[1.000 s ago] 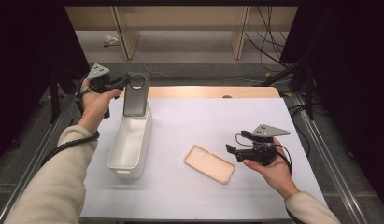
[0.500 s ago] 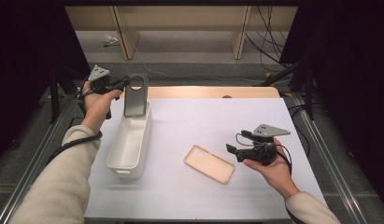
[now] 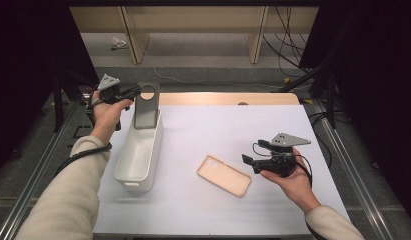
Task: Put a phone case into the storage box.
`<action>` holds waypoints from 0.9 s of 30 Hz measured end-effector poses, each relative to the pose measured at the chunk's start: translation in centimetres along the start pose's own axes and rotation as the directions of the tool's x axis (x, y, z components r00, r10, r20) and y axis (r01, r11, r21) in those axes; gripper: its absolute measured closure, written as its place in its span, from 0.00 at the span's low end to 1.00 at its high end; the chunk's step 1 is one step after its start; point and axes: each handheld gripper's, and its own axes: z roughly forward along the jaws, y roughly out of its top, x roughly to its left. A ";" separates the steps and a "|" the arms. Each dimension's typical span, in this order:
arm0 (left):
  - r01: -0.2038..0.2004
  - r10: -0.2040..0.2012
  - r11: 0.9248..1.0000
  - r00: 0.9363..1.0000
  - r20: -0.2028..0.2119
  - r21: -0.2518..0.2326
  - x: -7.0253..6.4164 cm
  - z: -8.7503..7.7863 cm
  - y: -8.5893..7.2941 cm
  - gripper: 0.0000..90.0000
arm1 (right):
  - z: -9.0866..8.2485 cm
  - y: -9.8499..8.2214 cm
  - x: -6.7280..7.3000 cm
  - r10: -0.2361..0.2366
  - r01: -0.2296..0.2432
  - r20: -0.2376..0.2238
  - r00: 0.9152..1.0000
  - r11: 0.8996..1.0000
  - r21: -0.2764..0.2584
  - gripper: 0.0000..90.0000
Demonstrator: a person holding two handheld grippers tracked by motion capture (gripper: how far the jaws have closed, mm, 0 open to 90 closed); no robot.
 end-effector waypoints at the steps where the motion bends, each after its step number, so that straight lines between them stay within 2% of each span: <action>1: 0.002 -0.002 1.000 1.000 0.000 0.000 0.0 0.0 -0.1 0.91 | 0.0 0.0 0.0 0.000 0.000 0.001 1.000 1.000 0.001 0.18; 27: 0.049 -0.049 0.998 0.999 -0.012 0.026 0.8 0.6 -1.7 0.90 | 0.0 0.0 0.0 0.000 0.000 0.000 1.000 1.000 -0.001 0.18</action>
